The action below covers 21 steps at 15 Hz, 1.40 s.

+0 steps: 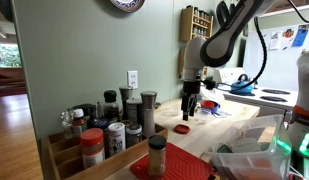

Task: Remove the small lunchbox from inside the other lunchbox, put the red lid on the lunchbox in front and then put the lunchbox with a lid in the other lunchbox

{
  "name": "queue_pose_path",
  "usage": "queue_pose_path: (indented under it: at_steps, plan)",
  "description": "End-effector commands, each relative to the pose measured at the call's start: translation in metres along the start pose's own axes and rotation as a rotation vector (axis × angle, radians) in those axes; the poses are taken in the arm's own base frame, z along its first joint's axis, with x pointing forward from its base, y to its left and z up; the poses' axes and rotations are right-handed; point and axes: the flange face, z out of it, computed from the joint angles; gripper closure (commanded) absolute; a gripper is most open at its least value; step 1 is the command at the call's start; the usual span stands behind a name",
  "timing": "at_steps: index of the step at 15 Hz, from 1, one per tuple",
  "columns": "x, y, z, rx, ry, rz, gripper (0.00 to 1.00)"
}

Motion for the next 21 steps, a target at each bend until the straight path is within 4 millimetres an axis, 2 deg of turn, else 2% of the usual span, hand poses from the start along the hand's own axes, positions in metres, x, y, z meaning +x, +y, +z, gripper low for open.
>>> queue_pose_path:
  at_steps: [1, 7, 11, 12, 16, 19, 21]
  plan:
    - [0.006, -0.006, 0.028, -0.041, 0.006, -0.016, 0.0]
    - [0.019, -0.011, 0.053, -0.082, 0.004, -0.008, 0.0]
    - [0.027, -0.012, 0.063, -0.1, -0.003, -0.003, 0.0]
    - [0.028, -0.012, 0.064, -0.101, -0.003, -0.004, 0.17]
    - [0.033, -0.008, 0.065, -0.104, 0.001, 0.007, 0.51]
    - [0.034, -0.007, 0.059, -0.11, 0.008, 0.009, 0.54]
    - [0.035, -0.002, 0.045, -0.119, 0.017, 0.009, 0.55]
